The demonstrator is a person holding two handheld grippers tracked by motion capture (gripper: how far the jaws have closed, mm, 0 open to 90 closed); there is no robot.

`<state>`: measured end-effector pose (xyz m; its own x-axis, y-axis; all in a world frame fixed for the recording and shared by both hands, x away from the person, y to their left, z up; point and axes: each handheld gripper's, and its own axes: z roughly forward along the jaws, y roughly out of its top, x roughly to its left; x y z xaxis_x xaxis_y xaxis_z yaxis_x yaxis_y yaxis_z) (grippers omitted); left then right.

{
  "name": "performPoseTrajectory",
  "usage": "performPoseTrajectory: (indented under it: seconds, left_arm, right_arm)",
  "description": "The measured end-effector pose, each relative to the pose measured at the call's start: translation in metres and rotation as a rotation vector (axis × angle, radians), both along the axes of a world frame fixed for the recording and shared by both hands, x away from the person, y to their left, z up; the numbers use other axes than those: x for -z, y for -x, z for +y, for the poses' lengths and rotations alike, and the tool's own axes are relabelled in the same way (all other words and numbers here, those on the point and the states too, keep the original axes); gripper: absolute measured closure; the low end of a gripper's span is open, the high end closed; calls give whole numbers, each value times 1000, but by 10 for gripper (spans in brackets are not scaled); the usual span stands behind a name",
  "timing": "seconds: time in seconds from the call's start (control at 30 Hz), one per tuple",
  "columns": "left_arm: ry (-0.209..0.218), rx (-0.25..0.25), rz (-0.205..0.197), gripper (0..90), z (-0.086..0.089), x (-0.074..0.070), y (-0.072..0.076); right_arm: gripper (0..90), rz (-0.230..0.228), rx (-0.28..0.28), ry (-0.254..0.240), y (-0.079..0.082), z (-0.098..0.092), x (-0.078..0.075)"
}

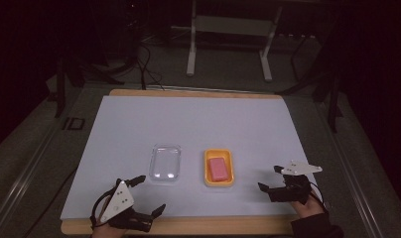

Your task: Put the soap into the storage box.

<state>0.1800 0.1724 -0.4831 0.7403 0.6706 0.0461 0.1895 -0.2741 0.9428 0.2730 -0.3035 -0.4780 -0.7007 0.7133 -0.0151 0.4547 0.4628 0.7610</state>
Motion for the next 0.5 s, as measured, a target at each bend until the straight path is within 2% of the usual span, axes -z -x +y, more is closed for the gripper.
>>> performPoseTrajectory:
  seconds: [0.1, 0.2, 0.33, 0.5]
  left_arm:
    - [-1, 0, -2, 6, 0, 0, 0]
    - [-5, 0, -1, 6, -1, 0, 0]
    - [-9, 7, -3, 6, -1, 0, 0]
    - [-9, 9, -4, 6, -1, 0, 0]
  right_arm:
    - [136, 9, 0, -20, 0, -5, 3]
    - [136, 6, 5, -11, -2, -6, 5]
    - [136, 33, 14, -25, -6, -9, 10]
    - [137, 31, 22, -32, -7, -10, 10]
